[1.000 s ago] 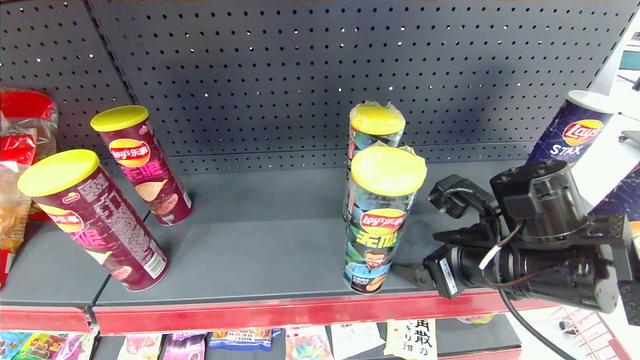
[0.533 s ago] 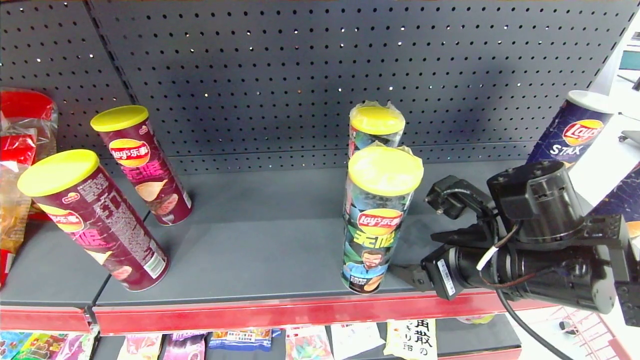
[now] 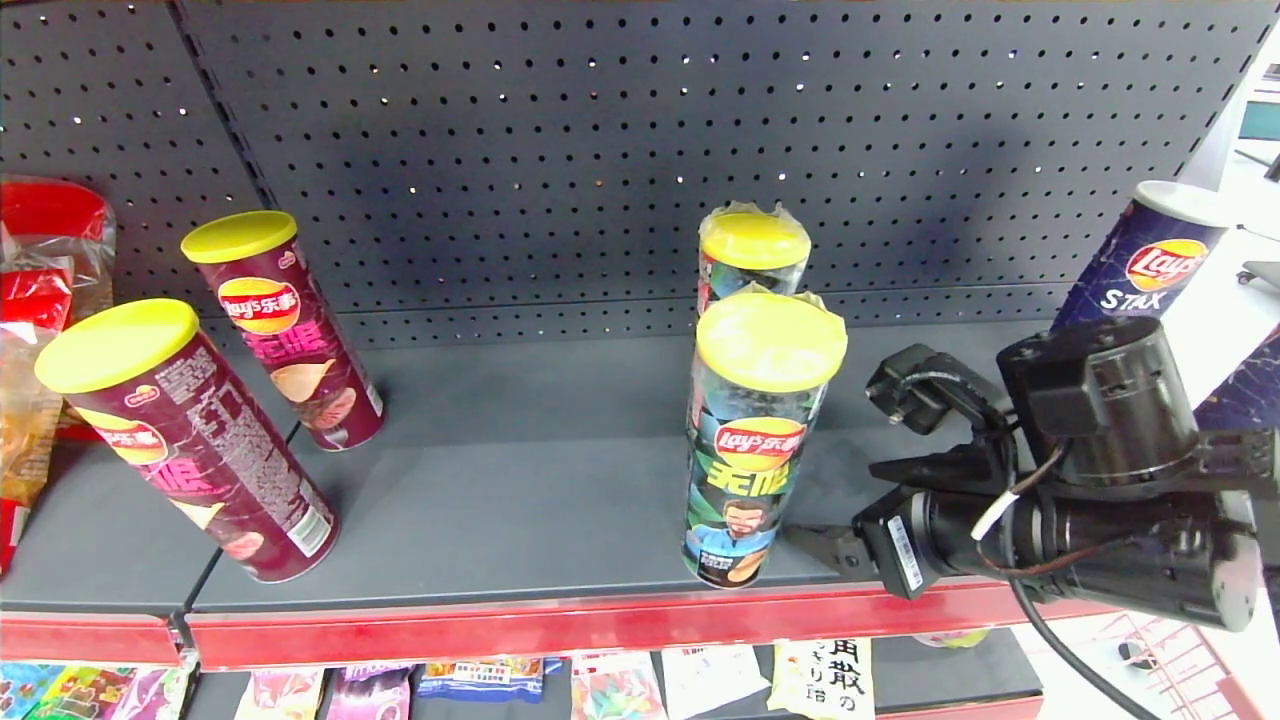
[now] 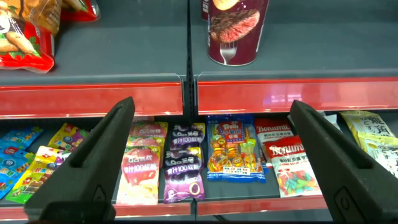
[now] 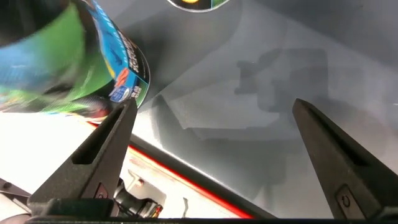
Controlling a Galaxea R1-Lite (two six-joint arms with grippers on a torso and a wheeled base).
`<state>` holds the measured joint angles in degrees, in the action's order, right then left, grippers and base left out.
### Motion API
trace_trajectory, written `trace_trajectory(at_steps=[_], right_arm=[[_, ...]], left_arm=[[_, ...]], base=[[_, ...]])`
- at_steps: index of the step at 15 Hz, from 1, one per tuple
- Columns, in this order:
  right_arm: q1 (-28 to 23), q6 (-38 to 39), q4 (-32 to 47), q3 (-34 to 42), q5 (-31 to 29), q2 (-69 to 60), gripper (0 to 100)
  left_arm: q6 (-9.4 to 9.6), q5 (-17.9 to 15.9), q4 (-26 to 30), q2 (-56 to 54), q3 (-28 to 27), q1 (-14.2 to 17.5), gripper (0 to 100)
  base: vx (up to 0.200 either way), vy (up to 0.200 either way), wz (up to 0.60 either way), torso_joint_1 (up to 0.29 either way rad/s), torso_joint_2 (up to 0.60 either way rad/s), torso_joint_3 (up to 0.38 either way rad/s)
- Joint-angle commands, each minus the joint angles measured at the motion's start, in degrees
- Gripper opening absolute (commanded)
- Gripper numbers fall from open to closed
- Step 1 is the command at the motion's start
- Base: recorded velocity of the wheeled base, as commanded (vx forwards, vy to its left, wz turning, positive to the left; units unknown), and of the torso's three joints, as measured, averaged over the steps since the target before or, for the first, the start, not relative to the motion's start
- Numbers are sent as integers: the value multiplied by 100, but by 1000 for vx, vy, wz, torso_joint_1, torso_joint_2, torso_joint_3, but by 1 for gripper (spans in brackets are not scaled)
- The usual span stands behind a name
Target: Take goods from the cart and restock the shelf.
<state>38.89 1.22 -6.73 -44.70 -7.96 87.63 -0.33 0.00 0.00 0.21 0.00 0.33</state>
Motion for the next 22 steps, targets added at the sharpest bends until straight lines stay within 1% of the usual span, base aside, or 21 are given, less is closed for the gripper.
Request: trace_trajectory(at_steps=[1, 2, 3, 4, 5, 6, 7, 8, 9, 11, 13, 14, 15, 18, 19, 21, 22], right_arm=[[-13, -8, 40, 76, -21, -606, 100], [-22, 1, 40, 172, -65, -844, 100], [-39, 1, 40, 515, -127, -1512, 100], [-39, -8, 49, 717, -100, -1863, 100], [-22, -25, 66, 1341, -4, -2672, 100], [-83, -25, 66, 1728, 198, -3164, 100], [-540, -69, 110, 2308, 735, -3990, 100], [-1059, -271, 269, 2616, 1200, -4544, 100], [-1806, -640, 770, 2862, 1613, -5229, 100], [-3063, -1203, 1728, 3064, 1965, -6442, 100], [-4021, -1317, 1851, 3380, 2404, -7321, 100], [-4302, -1291, 1851, 3503, 2457, -7611, 100], [-4601, -1203, 1780, 3846, 2360, -8253, 100], [-4601, -1115, 796, 4233, 937, -8200, 100], [-4601, -1027, 787, 4242, 945, -8200, 100], [-4601, -359, 734, 4303, 928, -8200, 100], [-4601, -227, 717, 4312, 902, -8200, 100]], left_arm=[[-2, 0, 0, -3, 0, 2, 100], [-2, 0, 0, -3, 0, 2, 100], [-2, 0, 0, -3, 0, 2, 100], [-2, 0, 0, -3, 0, 2, 100], [-2, 0, 0, -3, 0, 2, 100], [-2, 0, 0, -3, 0, 2, 100], [-2, 0, 0, -3, 0, 2, 100], [-2, 0, 0, -3, 0, 2, 100], [-2, 0, 0, -3, 0, 2, 100], [-2, 0, 0, -3, 0, 2, 100], [-2, 0, 0, -3, 0, 2, 100], [-2, 0, 0, -3, 0, 2, 100], [-2, 0, 0, -3, 0, 2, 100], [-2, 0, 0, -3, 0, -7, 100], [7, 0, 0, -3, 0, 2, 100], [-2, 0, 0, -3, 0, 2, 100], [7, 0, 0, -3, 0, 2, 100]], base=[[0, 0, 0, 0, 0, 0], [0, 0, 0, 0, 0, 0], [0, 0, 0, 0, 0, 0], [0, 0, 0, 0, 0, 0], [0, 0, 0, 0, 0, 0], [0, 0, 0, 0, 0, 0], [0, 0, 0, 0, 0, 0], [0, 0, 0, 0, 0, 0], [0, 0, 0, 0, 0, 0], [0, 0, 0, 0, 0, 0], [0, 0, 0, 0, 0, 0], [0, 0, 0, 0, 0, 0], [0, 0, 0, 0, 0, 0], [0, 0, 0, 0, 0, 0], [0, 0, 0, 0, 0, 0], [0, 0, 0, 0, 0, 0], [0, 0, 0, 0, 0, 0]])
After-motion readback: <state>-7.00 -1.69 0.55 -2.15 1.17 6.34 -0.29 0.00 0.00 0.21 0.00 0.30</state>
